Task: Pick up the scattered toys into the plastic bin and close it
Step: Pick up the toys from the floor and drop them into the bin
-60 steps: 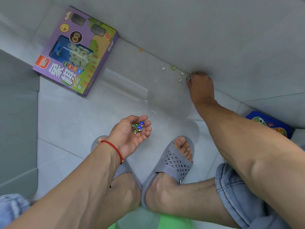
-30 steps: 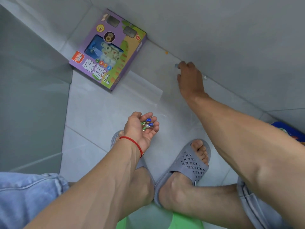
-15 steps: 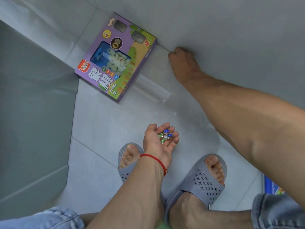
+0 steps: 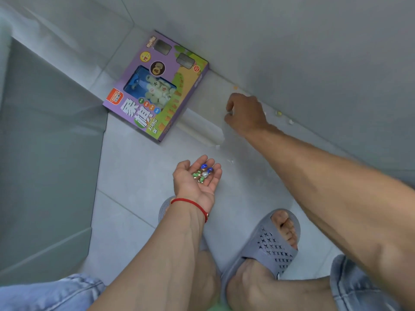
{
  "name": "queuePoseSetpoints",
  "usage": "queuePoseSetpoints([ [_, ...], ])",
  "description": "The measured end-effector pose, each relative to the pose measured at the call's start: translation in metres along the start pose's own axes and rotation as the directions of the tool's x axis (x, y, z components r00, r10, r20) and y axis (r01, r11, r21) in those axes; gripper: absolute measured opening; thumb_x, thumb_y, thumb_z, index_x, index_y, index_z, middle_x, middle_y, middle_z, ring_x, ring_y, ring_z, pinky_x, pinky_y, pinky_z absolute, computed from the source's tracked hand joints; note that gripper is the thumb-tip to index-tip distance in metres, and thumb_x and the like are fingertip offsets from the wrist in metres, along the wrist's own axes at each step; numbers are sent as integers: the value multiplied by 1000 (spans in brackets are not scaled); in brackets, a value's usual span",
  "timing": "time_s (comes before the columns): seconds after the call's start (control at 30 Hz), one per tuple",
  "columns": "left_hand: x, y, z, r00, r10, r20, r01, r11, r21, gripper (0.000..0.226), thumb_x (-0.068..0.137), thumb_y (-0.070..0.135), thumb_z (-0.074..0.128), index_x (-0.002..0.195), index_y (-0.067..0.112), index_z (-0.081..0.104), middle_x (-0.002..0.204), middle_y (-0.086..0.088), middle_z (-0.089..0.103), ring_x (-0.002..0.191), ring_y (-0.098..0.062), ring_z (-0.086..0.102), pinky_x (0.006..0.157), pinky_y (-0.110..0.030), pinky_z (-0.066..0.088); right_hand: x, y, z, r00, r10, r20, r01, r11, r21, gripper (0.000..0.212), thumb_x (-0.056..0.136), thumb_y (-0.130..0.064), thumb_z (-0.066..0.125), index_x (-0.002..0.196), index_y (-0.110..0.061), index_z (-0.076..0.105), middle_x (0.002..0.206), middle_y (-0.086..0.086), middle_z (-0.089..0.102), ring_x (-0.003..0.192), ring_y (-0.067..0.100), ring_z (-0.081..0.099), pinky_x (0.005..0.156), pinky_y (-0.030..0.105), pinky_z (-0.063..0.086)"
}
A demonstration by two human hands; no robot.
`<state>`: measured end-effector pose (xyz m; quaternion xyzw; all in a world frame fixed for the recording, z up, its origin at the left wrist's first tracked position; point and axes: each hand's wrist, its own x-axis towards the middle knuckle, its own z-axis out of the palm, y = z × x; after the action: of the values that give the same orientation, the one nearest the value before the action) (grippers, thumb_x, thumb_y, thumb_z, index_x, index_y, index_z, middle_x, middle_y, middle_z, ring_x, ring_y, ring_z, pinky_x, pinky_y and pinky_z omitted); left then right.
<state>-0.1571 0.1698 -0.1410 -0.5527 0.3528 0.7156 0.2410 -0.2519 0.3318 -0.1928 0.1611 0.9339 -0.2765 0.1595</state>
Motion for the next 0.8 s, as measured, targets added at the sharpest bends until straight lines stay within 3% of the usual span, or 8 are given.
queuePoseSetpoints([
  [0.07, 0, 0, 4, 1000, 0, 17, 0, 1000, -9, 41, 99, 30, 39, 107, 0, 67, 96, -18, 67, 90, -33, 64, 84, -40, 56, -36, -10, -6, 989, 138, 51, -146, 899, 412, 10, 77, -20, 64, 85, -15, 67, 71, 3, 73, 66, 21, 70, 61, 27, 53],
  [0.13, -1, -2, 10, 999, -3, 33, 4, 999, -34, 40, 98, 29, 41, 108, -1, 65, 96, -19, 65, 88, -33, 62, 84, -41, 56, -72, -20, -15, 987, 50, 151, -118, 865, 487, 8, 79, -23, 66, 81, -15, 69, 62, 0, 72, 48, 11, 63, 53, 22, 47],
  [0.2, -2, -6, 14, 998, -8, 67, 13, 997, -77, 40, 98, 27, 41, 114, -1, 64, 99, -20, 63, 84, -32, 62, 83, -42, 57, -100, -26, -25, 968, -89, 237, -18, 908, 418, 13, 84, -32, 68, 81, -19, 71, 62, -4, 72, 46, 3, 60, 55, 22, 48],
  [0.27, -5, -11, 19, 997, -6, 75, 13, 995, -94, 38, 99, 26, 41, 114, -1, 64, 97, -20, 63, 79, -30, 61, 83, -41, 58, -111, -17, -29, 979, -124, 163, 66, 945, 322, 22, 86, -44, 64, 83, -23, 70, 63, -5, 71, 51, 5, 62, 59, 24, 51],
  [0.43, -14, -26, 22, 997, -10, 75, 16, 997, -80, 32, 102, 22, 41, 97, 0, 63, 82, -15, 60, 70, -26, 58, 65, -35, 55, -98, 56, -35, 932, 211, -295, -183, 976, 120, 15, 92, -30, 58, 97, -21, 69, 97, 2, 71, 93, 25, 66, 79, 32, 48],
  [0.53, -14, -26, 16, 995, -30, 95, 37, 996, -76, 35, 103, 22, 38, 98, -1, 63, 85, -17, 60, 71, -27, 59, 69, -36, 56, -85, 99, -30, 929, 291, -229, -311, 949, -53, 35, 95, -32, 61, 125, -13, 58, 124, 14, 54, 109, 37, 60, 89, 40, 47],
  [0.67, -9, -23, 7, 997, -22, 72, 26, 998, -63, 36, 103, 23, 37, 98, -1, 63, 87, -17, 61, 71, -27, 60, 71, -37, 56, -65, 114, -15, 979, 150, -141, -183, 946, -267, 62, 90, -35, 70, 139, -9, 42, 134, 20, 40, 110, 41, 55, 87, 45, 49],
  [0.8, -4, -18, 4, 999, -3, 35, 5, 998, -62, 36, 103, 24, 38, 102, 0, 64, 89, -16, 62, 75, -27, 61, 71, -37, 56, -49, 125, -1, 988, 19, -152, -75, 925, -374, 37, 95, -21, 61, 125, 0, 54, 123, 27, 49, 107, 42, 53, 90, 44, 48],
])
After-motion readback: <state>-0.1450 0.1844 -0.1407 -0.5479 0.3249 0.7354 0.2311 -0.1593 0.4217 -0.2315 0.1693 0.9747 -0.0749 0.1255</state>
